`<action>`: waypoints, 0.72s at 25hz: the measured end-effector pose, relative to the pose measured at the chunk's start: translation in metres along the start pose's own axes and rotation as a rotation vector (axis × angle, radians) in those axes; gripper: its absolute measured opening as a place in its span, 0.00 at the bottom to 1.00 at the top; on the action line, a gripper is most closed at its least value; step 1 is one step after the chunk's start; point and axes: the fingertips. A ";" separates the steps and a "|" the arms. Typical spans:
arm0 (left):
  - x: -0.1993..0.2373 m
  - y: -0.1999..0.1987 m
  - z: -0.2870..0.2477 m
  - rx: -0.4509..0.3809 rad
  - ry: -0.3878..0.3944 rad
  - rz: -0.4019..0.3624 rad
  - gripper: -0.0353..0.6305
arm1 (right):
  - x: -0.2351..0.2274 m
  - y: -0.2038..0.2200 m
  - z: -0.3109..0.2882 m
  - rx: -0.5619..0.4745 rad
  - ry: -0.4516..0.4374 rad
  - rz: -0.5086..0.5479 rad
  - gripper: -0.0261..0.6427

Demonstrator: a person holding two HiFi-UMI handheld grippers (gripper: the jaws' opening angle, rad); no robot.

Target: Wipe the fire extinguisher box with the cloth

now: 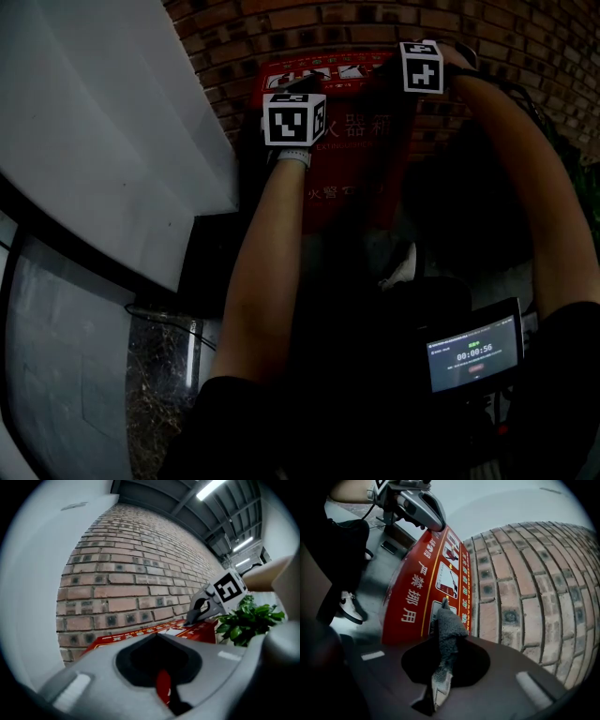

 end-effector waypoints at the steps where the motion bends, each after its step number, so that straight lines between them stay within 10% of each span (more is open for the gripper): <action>1: 0.000 0.000 0.000 0.003 -0.002 -0.004 0.06 | 0.003 -0.001 0.003 0.000 -0.006 0.003 0.07; 18: -0.004 0.002 0.002 0.058 -0.003 -0.043 0.06 | 0.038 -0.007 0.049 -0.050 -0.026 -0.009 0.07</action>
Point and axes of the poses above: the fingertips, and each gripper's own axes: z backward along the fingers, x to its left, y out of its underside, and after that the axes turned 1 degree about -x, right-handed
